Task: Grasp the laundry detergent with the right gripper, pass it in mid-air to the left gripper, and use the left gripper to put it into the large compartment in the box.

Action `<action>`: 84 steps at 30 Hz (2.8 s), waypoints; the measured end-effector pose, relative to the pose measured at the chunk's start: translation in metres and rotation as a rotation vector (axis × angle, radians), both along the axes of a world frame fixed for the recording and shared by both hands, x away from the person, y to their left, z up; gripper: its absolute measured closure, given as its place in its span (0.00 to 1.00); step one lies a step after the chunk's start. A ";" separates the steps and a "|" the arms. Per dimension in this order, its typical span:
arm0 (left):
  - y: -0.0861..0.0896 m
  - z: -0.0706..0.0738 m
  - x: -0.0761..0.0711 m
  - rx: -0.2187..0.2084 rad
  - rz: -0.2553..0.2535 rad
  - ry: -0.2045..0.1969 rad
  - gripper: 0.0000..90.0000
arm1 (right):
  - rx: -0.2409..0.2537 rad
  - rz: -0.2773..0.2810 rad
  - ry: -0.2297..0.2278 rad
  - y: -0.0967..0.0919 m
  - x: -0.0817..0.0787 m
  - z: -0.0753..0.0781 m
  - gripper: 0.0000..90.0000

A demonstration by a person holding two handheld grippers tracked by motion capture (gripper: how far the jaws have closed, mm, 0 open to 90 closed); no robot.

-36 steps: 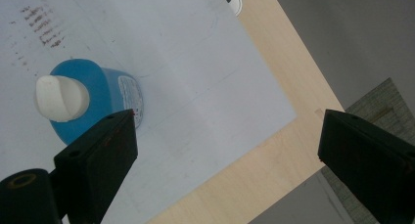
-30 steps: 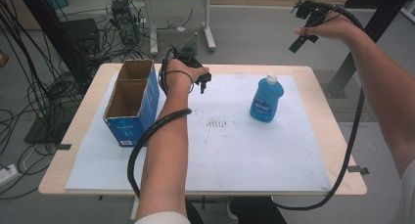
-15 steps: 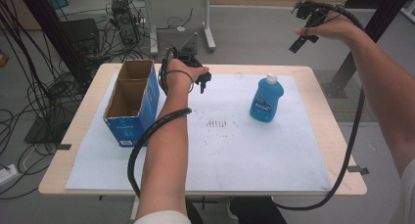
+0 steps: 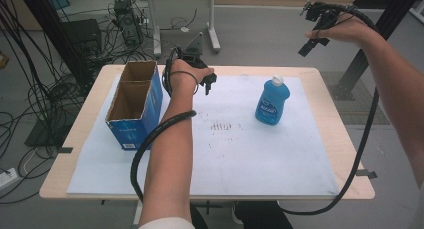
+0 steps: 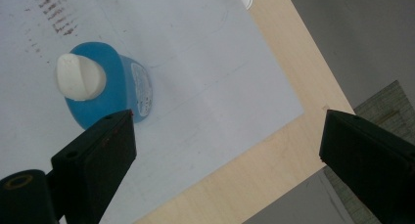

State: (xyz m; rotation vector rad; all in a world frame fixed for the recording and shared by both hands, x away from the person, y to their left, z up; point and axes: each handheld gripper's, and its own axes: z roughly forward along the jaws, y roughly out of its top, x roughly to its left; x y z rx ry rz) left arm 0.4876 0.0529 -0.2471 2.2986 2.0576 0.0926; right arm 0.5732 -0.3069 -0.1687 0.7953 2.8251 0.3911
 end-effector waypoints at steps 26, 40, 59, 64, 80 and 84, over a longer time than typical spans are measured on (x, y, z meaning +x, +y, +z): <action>0.001 0.010 -0.017 -0.010 -0.022 -0.016 0.07 | 0.093 0.039 -0.007 -0.020 -0.060 -0.012 0.06; 0.005 0.010 -0.017 -0.015 -0.014 -0.013 0.07 | 0.130 0.068 0.008 -0.026 -0.085 -0.047 0.05; 0.003 0.009 -0.018 -0.007 -0.022 -0.010 0.07 | 0.183 0.050 -0.019 -0.030 -0.105 -0.094 0.04; 0.004 0.006 -0.018 -0.005 -0.018 -0.006 0.07 | 0.229 0.037 -0.052 -0.030 -0.108 -0.113 0.05; 0.004 0.000 -0.011 -0.002 -0.022 -0.001 0.07 | 0.377 0.013 -0.119 -0.011 -0.108 -0.177 0.04; 0.004 -0.001 -0.010 -0.004 -0.025 -0.002 0.07 | 0.385 0.005 -0.125 -0.006 -0.107 -0.187 0.04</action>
